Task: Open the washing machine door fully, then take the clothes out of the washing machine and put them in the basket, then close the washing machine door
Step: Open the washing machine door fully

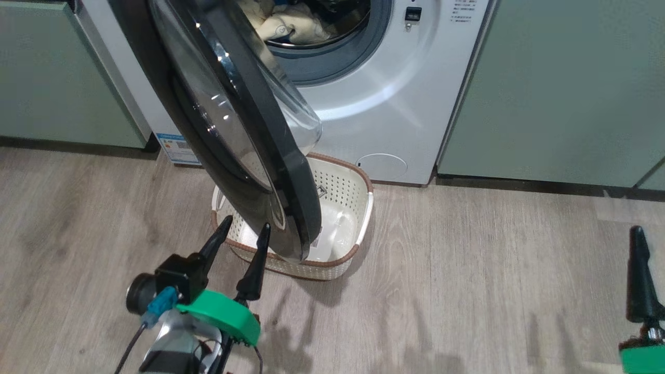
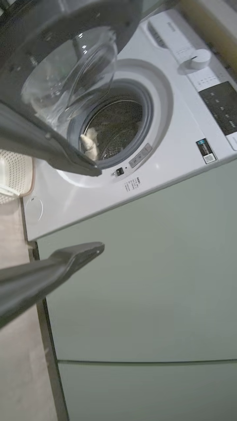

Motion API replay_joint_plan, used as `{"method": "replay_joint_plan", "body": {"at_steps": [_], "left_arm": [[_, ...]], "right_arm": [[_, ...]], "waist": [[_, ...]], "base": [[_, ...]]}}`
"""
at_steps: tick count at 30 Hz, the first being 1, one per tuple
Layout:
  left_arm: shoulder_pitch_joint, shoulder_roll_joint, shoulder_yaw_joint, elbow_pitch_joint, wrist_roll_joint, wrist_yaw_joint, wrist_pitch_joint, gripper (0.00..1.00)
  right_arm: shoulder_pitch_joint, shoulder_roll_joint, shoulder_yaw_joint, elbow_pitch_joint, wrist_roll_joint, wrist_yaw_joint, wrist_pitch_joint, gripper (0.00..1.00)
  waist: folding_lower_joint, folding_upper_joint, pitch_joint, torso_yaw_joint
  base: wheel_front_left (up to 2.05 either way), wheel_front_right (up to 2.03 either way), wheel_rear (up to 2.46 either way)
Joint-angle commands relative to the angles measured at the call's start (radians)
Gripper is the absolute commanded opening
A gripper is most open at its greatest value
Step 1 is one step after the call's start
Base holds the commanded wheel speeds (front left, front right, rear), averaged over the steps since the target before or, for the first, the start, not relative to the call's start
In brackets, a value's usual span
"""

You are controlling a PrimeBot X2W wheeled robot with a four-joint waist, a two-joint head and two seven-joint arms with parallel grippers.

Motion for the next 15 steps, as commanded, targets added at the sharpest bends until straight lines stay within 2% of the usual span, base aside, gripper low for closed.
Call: {"method": "replay_joint_plan", "body": {"at_steps": [1, 4, 7, 10, 15], "left_arm": [[-0.016, 0.021, 0.036, -0.037, -0.005, 0.006, -0.006, 1.00], [-0.015, 0.023, 0.038, -0.039, -0.007, 0.009, -0.006, 1.00], [-0.012, 0.023, 0.039, -0.040, -0.009, 0.012, -0.006, 1.00], [-0.009, 0.024, 0.040, -0.042, -0.010, 0.014, -0.006, 1.00], [-0.004, 0.025, 0.039, -0.049, -0.010, 0.019, -0.006, 1.00]], "right_arm": [[-0.043, -0.016, 0.007, -0.024, -0.038, 0.001, -0.011, 1.00], [-0.036, 0.019, -0.019, -0.035, -0.241, 0.001, -0.012, 1.00], [-0.011, 0.058, -0.026, -0.027, -0.384, 0.001, -0.012, 1.00], [0.011, 0.090, -0.029, -0.001, -0.439, 0.001, -0.012, 1.00], [0.034, 0.122, -0.042, 0.046, -0.469, 0.001, -0.012, 1.00]], "waist": [[0.0000, 0.0000, 0.000, 0.000], [0.0000, 0.0000, 0.000, 0.002], [0.0000, 0.0000, -0.001, 0.003], [0.0000, 0.0000, 0.001, 0.003], [0.0000, 0.0000, 0.006, 0.002]], "base": [[0.00, 0.00, 0.00], [0.00, 0.00, 0.00], [0.00, 0.00, 0.00], [0.00, 0.00, 0.00], [0.00, 0.00, 0.00]]}}
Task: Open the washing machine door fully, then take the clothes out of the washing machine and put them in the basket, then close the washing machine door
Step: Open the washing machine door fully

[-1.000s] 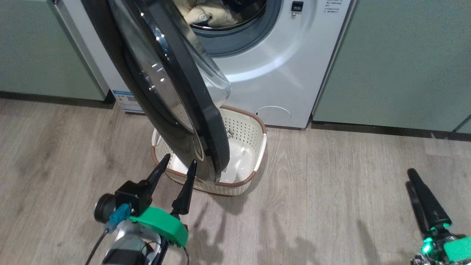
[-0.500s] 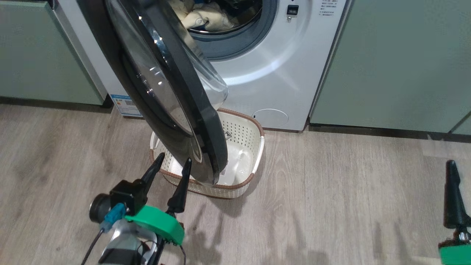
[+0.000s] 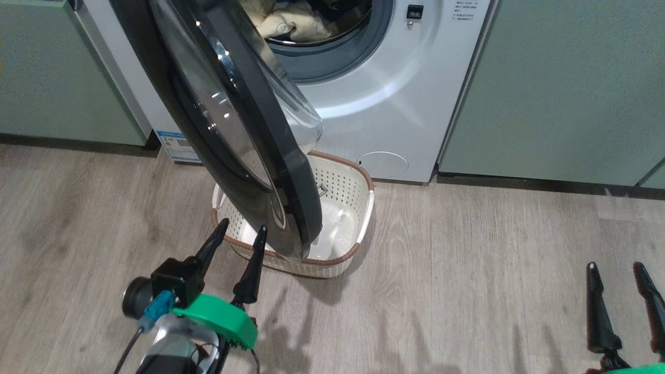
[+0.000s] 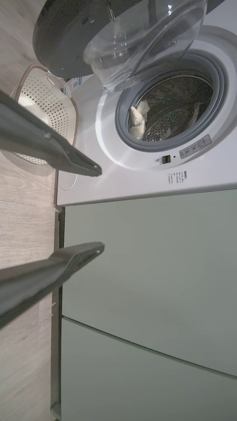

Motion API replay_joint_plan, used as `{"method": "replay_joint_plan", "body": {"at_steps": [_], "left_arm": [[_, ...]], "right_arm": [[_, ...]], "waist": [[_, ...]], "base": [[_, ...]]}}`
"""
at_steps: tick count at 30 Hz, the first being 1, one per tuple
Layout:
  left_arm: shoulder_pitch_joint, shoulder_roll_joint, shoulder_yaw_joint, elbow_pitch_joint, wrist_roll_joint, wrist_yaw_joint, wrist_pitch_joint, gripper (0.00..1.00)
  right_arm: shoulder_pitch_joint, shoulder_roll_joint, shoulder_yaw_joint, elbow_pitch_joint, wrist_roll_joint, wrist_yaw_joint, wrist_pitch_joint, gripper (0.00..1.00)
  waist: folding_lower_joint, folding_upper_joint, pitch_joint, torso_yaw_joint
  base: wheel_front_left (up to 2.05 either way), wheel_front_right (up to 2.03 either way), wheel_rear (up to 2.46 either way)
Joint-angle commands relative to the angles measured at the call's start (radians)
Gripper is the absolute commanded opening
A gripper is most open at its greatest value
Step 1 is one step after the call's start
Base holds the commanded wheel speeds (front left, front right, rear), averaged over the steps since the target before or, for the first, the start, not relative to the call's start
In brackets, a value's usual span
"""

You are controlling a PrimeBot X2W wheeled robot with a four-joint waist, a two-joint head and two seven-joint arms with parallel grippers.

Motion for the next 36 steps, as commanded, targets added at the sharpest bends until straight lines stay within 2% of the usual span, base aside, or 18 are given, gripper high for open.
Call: {"method": "replay_joint_plan", "body": {"at_steps": [1, 7, 25, 26, 27, 28, 29, 36], "left_arm": [[-0.021, 0.018, 0.035, -0.036, -0.005, 0.007, -0.006, 1.00], [-0.020, 0.020, 0.035, -0.039, -0.008, 0.010, -0.006, 1.00], [-0.015, 0.025, 0.026, -0.036, -0.018, 0.022, -0.006, 1.00], [-0.014, 0.025, 0.027, -0.035, -0.019, 0.024, -0.006, 0.94], [-0.014, 0.025, 0.027, -0.034, -0.019, 0.025, -0.006, 0.63], [-0.014, 0.025, 0.027, -0.033, -0.020, 0.027, -0.006, 0.10], [-0.013, 0.024, 0.028, -0.033, -0.021, 0.029, -0.006, 0.00], [-0.019, 0.027, 0.030, -0.044, -0.018, 0.041, -0.006, 0.00]], "right_arm": [[-0.016, -0.006, 0.007, -0.018, -0.011, 0.001, -0.006, 1.00], [-0.002, 0.015, -0.015, -0.002, -0.017, 0.001, -0.006, 1.00], [0.018, 0.026, -0.022, -0.013, -0.032, 0.001, -0.006, 1.00], [0.018, 0.026, -0.021, -0.014, -0.032, 0.001, -0.006, 1.00], [0.019, 0.026, -0.021, -0.014, -0.032, 0.001, -0.006, 1.00], [0.019, 0.026, -0.022, -0.015, -0.032, 0.001, -0.006, 1.00], [0.019, 0.026, -0.022, -0.016, -0.031, 0.001, -0.006, 1.00], [0.023, 0.025, -0.018, -0.015, -0.030, 0.001, -0.006, 1.00]], "waist": [[0.0000, 0.0000, 0.002, 0.000], [0.0000, 0.0000, 0.006, 0.003], [0.0000, 0.0000, -0.003, 0.003], [0.0000, 0.0000, -0.004, 0.002], [0.0000, 0.0000, -0.005, 0.002], [0.0000, 0.0000, -0.006, 0.001], [0.0000, 0.0000, -0.006, 0.001], [0.0000, 0.0000, -0.009, 0.000]], "base": [[0.00, 0.00, 0.00], [0.00, 0.00, 0.00], [0.00, 0.00, 0.00], [0.00, 0.00, 0.00], [0.00, 0.00, 0.00], [0.00, 0.00, 0.00], [0.00, 0.00, 0.00], [0.00, 0.00, 0.00]]}}
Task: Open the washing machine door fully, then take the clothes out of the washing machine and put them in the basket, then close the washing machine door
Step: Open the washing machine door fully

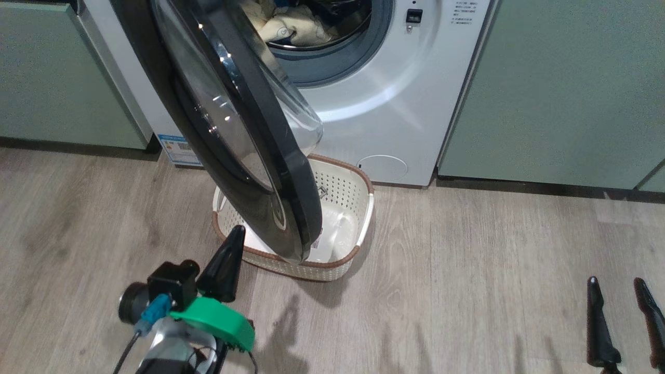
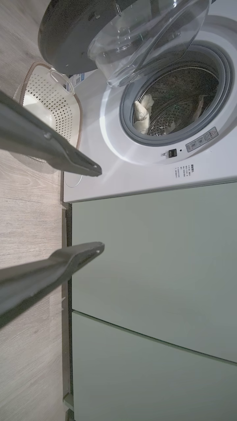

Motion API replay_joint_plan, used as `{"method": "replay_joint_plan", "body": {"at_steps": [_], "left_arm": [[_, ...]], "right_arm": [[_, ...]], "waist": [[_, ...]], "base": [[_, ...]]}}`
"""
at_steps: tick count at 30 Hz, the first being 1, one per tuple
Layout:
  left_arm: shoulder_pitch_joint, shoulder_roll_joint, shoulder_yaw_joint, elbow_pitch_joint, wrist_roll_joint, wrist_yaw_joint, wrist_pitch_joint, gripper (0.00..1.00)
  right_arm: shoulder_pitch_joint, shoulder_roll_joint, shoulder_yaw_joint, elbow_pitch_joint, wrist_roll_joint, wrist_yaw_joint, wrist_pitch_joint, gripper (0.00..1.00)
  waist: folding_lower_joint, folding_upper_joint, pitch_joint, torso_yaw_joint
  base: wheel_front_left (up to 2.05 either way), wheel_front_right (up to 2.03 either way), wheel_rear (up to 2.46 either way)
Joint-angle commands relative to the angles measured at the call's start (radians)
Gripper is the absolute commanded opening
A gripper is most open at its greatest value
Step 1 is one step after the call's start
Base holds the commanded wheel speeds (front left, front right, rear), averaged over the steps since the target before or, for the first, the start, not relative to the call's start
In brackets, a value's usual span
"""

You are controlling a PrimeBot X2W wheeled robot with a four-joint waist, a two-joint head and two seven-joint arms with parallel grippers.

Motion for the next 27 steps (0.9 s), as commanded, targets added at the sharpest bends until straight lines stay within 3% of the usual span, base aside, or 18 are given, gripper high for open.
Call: {"method": "replay_joint_plan", "body": {"at_steps": [1, 8, 17, 27], "left_arm": [[-0.036, 0.020, 0.036, -0.043, 0.002, 0.007, -0.006, 0.00], [-0.072, 0.033, 0.068, -0.147, 0.031, 0.035, -0.006, 0.00], [-0.142, 0.051, 0.087, -0.386, 0.088, 0.064, -0.006, 0.00], [-0.224, 0.033, -0.043, -0.560, 0.124, 0.016, 0.031, 0.00]], "right_arm": [[-0.018, -0.017, 0.016, -0.035, -0.003, 0.001, -0.006, 1.00], [-0.020, -0.016, 0.015, -0.039, -0.007, 0.001, -0.006, 1.00], [-0.028, -0.015, 0.017, -0.047, -0.013, 0.001, -0.006, 1.00], [-0.043, -0.010, 0.028, -0.054, -0.016, 0.001, -0.006, 1.00]], "waist": [[0.0000, 0.0000, 0.001, 0.000], [0.0000, 0.0000, 0.005, -0.003], [0.0000, 0.0000, 0.003, -0.008], [0.0000, 0.0000, 0.008, -0.014]], "base": [[0.00, 0.00, 0.00], [0.00, 0.00, 0.00], [0.00, 0.00, 0.00], [0.00, 0.00, 0.00]]}}
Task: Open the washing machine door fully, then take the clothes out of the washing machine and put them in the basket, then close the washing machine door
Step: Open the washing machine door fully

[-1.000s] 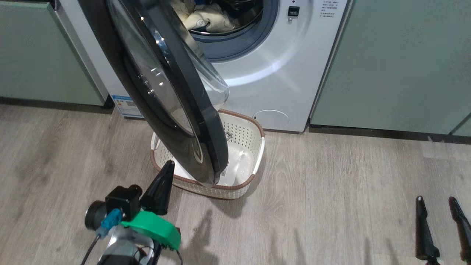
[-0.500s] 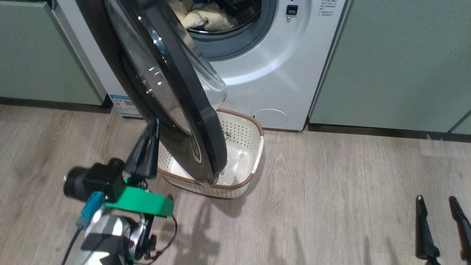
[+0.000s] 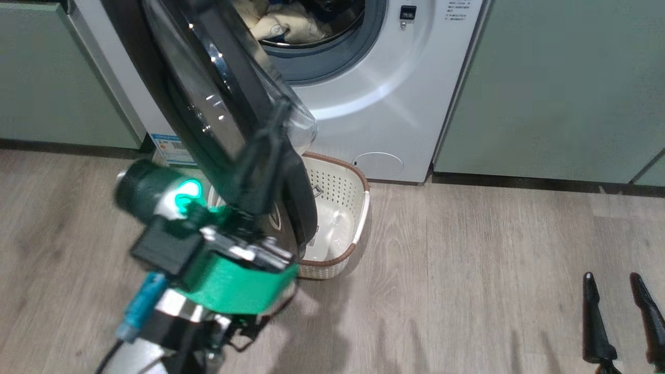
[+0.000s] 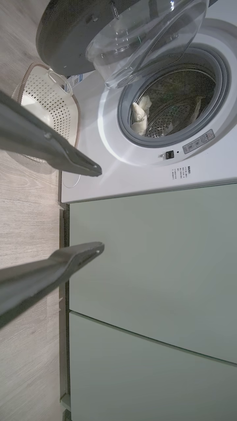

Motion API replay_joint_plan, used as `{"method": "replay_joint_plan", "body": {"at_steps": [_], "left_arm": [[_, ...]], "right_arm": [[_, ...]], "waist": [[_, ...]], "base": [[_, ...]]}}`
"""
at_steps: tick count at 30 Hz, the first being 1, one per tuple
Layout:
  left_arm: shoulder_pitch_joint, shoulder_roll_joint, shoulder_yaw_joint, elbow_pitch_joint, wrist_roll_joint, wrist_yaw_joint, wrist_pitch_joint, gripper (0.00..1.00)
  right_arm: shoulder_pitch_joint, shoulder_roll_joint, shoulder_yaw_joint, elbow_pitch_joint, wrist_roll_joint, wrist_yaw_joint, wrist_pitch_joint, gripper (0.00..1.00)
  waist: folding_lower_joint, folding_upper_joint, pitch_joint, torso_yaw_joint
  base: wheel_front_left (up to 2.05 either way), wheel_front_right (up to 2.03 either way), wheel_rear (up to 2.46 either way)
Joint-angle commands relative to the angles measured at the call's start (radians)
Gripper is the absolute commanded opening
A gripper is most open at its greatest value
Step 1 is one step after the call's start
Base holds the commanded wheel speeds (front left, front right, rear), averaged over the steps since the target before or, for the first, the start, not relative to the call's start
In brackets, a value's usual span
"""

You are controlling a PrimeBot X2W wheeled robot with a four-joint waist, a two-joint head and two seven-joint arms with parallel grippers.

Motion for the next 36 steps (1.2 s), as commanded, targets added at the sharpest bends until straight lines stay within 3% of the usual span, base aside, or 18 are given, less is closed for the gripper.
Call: {"method": "replay_joint_plan", "body": {"at_steps": [1, 10, 15, 36], "left_arm": [[-0.056, 0.003, 0.016, -0.040, 0.006, -0.007, 0.011, 0.00], [-0.079, -0.044, -0.152, 0.057, -0.049, -0.067, 0.136, 0.00], [-0.078, -0.059, -0.208, 0.156, -0.095, -0.078, 0.217, 0.00], [-0.108, -0.058, -0.156, 0.401, -0.122, 0.019, 0.227, 0.00]], "right_arm": [[-0.042, -0.015, 0.021, -0.036, -0.008, 0.001, -0.006, 1.00], [-0.049, -0.009, 0.029, -0.034, -0.010, 0.001, -0.006, 1.00], [-0.051, -0.008, 0.031, -0.027, -0.016, 0.001, -0.006, 1.00], [-0.056, -0.006, 0.034, -0.027, -0.022, 0.001, -0.006, 1.00]], "waist": [[0.0000, -0.0001, 0.001, -0.001], [0.0000, -0.0001, 0.002, -0.015], [0.0000, -0.0001, 0.004, -0.021], [0.0000, -0.0001, 0.010, -0.025]], "base": [[0.00, 0.00, 0.00], [0.00, 0.00, 0.00], [0.00, 0.00, 0.00], [0.00, 0.00, 0.00]]}}
